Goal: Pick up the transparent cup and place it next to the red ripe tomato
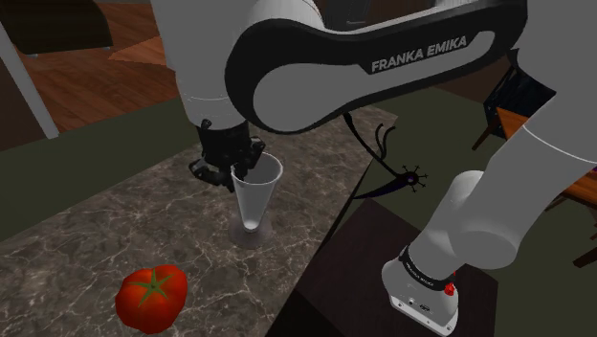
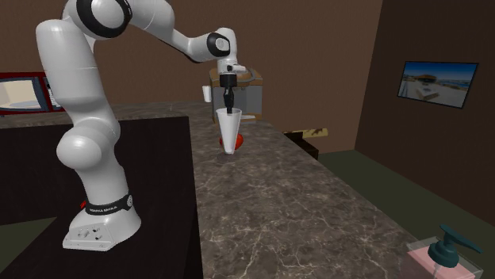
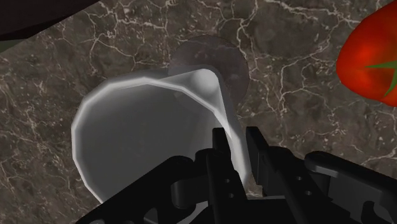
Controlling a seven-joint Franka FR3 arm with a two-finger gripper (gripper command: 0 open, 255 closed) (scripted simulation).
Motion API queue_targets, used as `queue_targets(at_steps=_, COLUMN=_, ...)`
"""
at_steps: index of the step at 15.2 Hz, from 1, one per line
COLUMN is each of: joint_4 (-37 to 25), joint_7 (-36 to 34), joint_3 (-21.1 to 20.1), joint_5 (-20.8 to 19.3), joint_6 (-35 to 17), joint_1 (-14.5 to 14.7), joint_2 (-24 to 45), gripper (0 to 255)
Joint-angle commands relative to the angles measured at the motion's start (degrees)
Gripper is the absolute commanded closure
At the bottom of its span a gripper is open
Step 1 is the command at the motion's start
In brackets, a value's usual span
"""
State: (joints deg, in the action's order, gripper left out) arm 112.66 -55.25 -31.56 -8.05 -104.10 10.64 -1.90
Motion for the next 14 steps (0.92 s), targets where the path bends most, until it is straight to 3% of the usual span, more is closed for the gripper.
queue_targets(at_steps=1, joint_4=1.1, joint_7=-0.4, joint_3=-0.1, joint_5=-0.3, joint_6=-1.4, joint_1=0.0, joint_2=0.4, gripper=255)
queue_targets(at_steps=8, joint_4=4.9, joint_7=-1.9, joint_3=-0.2, joint_5=-1.5, joint_6=-6.6, joint_1=0.1, joint_2=2.2, gripper=255)
queue_targets(at_steps=14, joint_4=4.9, joint_7=-1.9, joint_3=-0.2, joint_5=-1.5, joint_6=-6.6, joint_1=0.1, joint_2=2.2, gripper=255)
